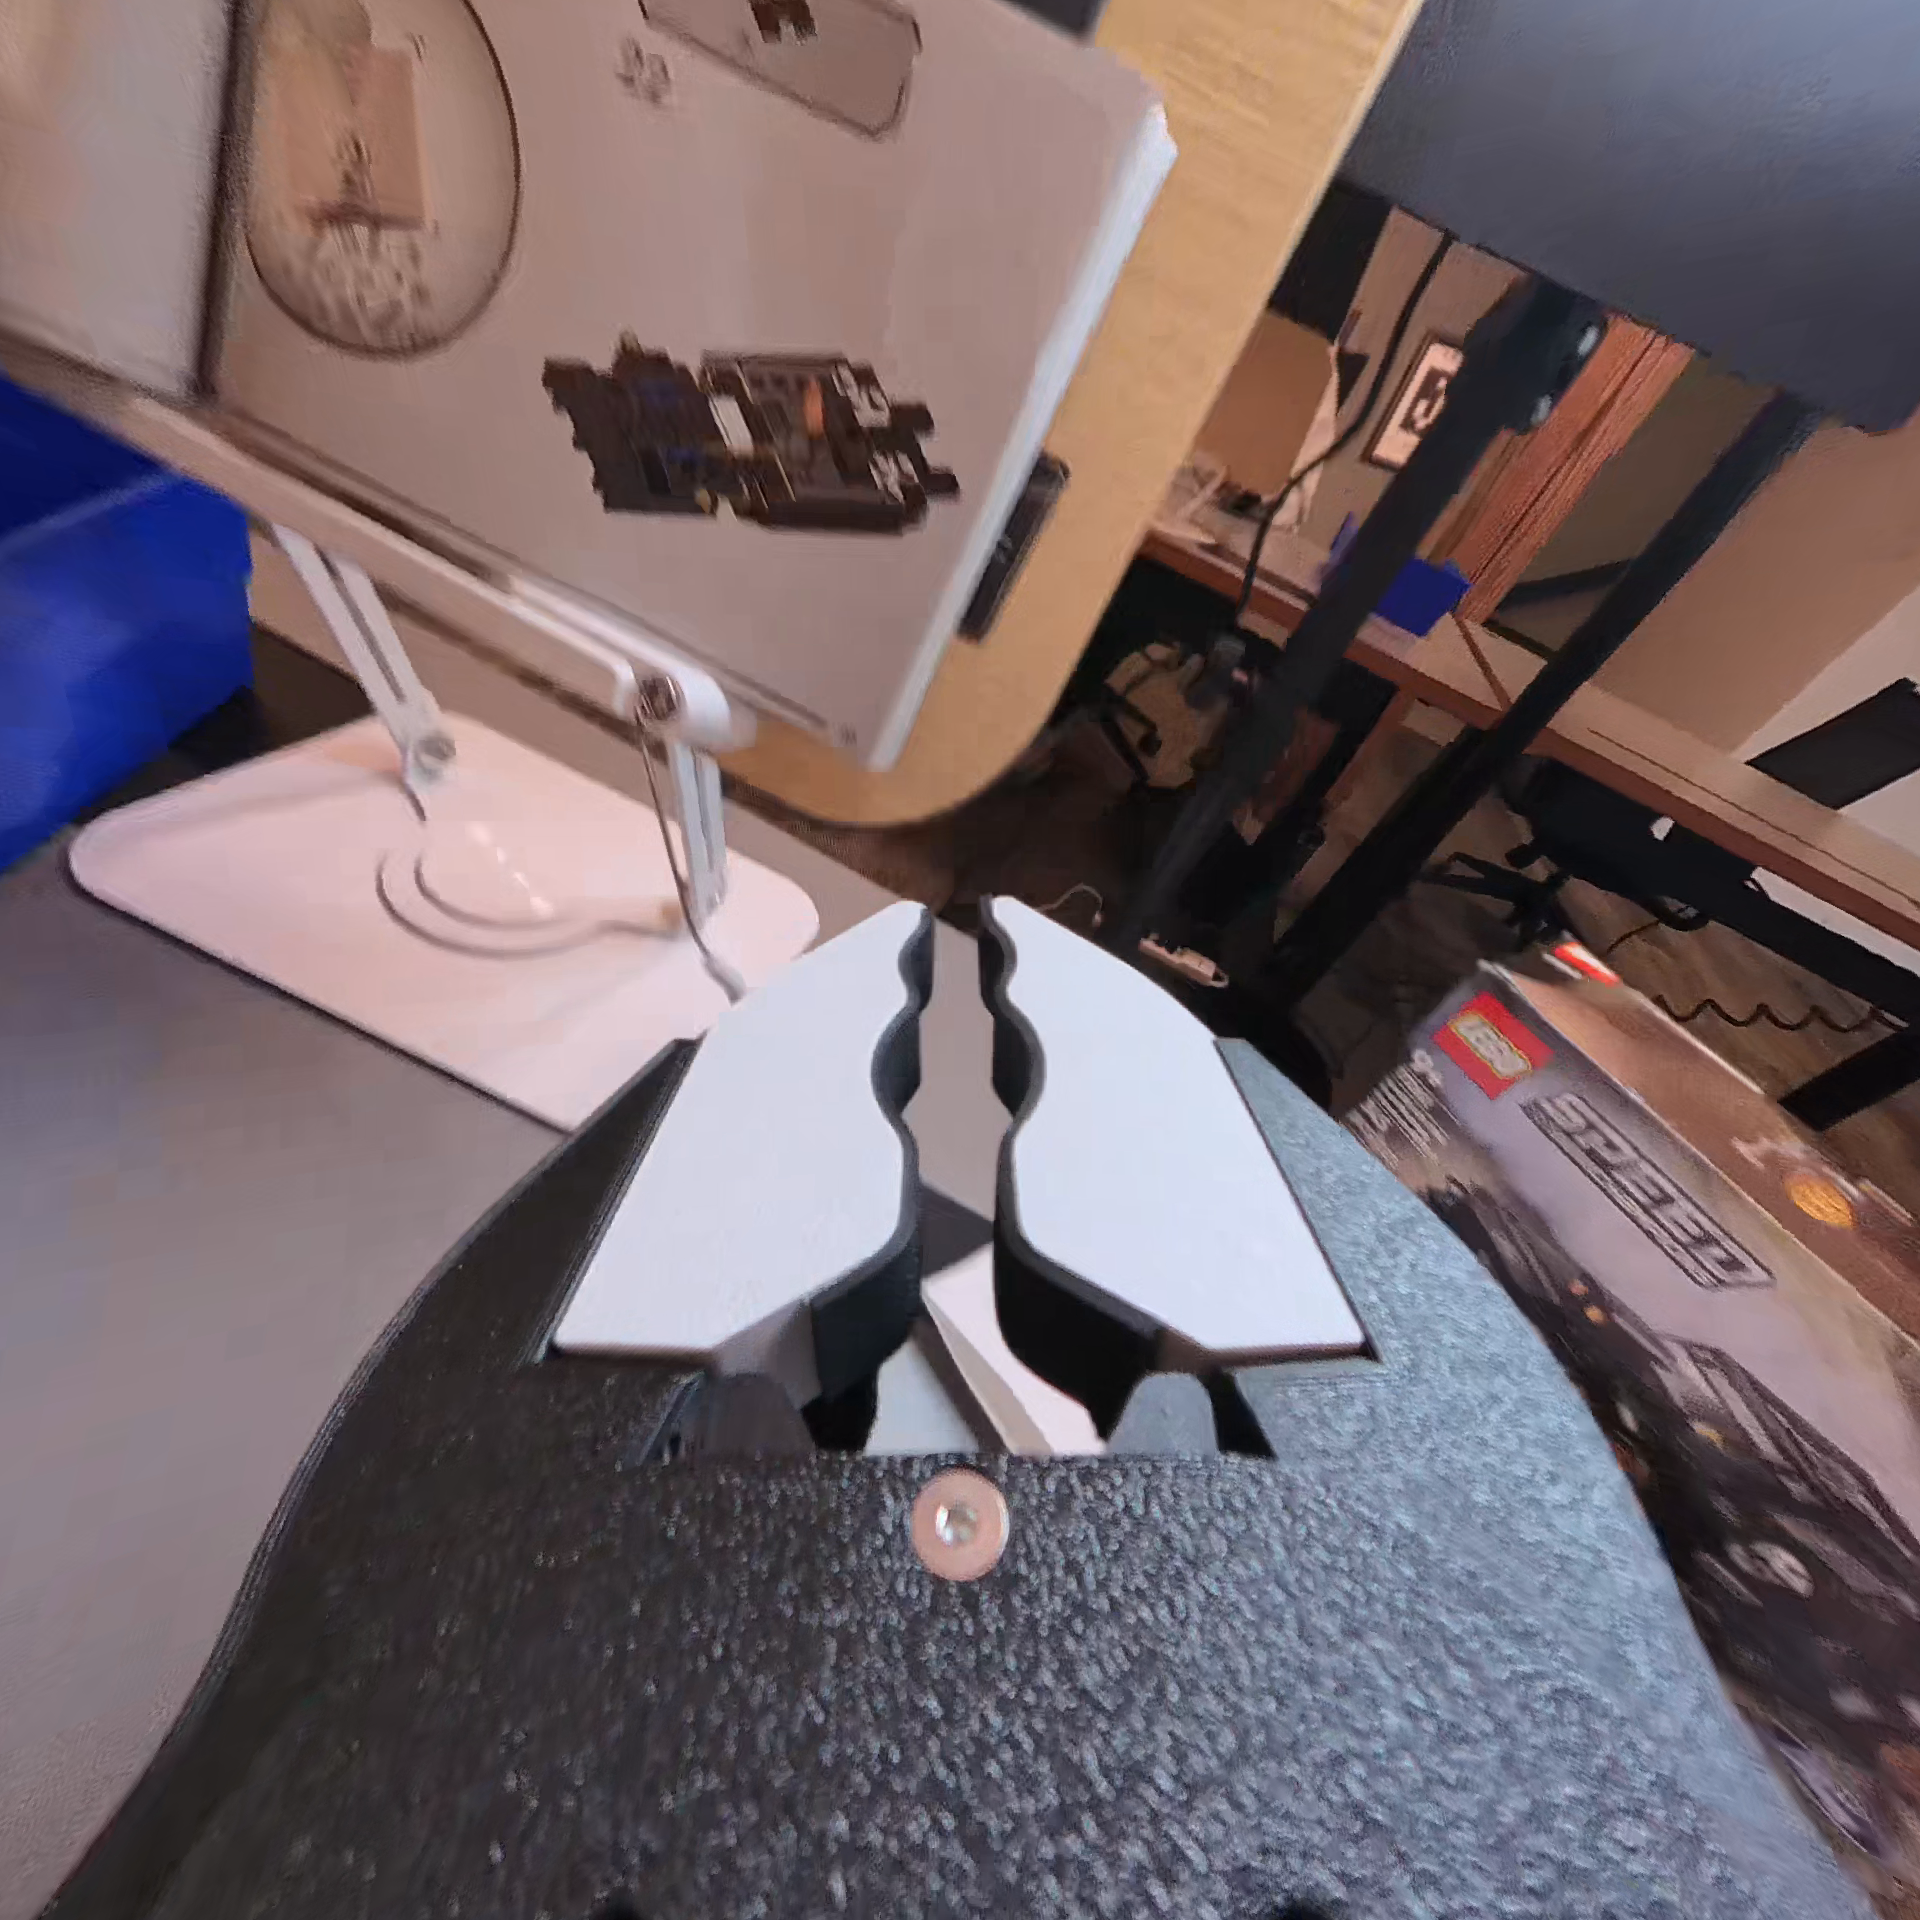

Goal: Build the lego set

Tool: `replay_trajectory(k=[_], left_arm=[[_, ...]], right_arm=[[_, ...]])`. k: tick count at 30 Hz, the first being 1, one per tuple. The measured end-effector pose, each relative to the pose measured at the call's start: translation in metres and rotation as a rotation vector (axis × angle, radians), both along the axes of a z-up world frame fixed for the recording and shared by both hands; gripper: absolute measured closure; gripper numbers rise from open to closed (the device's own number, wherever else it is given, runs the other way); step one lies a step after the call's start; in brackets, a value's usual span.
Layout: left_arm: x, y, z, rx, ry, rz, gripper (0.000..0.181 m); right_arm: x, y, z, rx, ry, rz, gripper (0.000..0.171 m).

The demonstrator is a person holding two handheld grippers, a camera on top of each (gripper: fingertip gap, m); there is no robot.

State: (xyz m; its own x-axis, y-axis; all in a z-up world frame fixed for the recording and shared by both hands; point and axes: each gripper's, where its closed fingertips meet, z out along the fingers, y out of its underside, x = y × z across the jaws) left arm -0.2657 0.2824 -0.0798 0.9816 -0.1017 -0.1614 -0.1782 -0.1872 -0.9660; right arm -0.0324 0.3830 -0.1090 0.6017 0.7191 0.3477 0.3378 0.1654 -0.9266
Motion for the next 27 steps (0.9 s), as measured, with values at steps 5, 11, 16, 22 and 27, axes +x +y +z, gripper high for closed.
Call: replay_trajectory(k=[5,11,16,22,27], left_arm=[[0.021,-0.041,0.023,0.060,-0.022,-0.045,0.170],[0.102,-0.095,0.013,0.058,-0.084,-0.265,0.173],[0.156,-0.135,-0.021,-0.024,-0.079,-0.406,0.173],[0.168,-0.170,-0.045,-0.113,-0.262,-0.469,0.167],[0.180,-0.177,-0.032,-0.110,-0.774,-0.560,0.137]], right_arm=[[0.085,0.020,-0.065,-0.152,-0.375,0.043,0.141],[0.156,0.042,-0.153,-0.394,-0.733,0.022,0.134],[0.151,0.046,-0.121,-0.250,-0.672,0.013,0.171],[0.160,-0.002,-0.009,0.251,-0.552,-0.072,0.171],[0.139,-0.124,0.015,0.618,-0.587,0.008,0.171]])
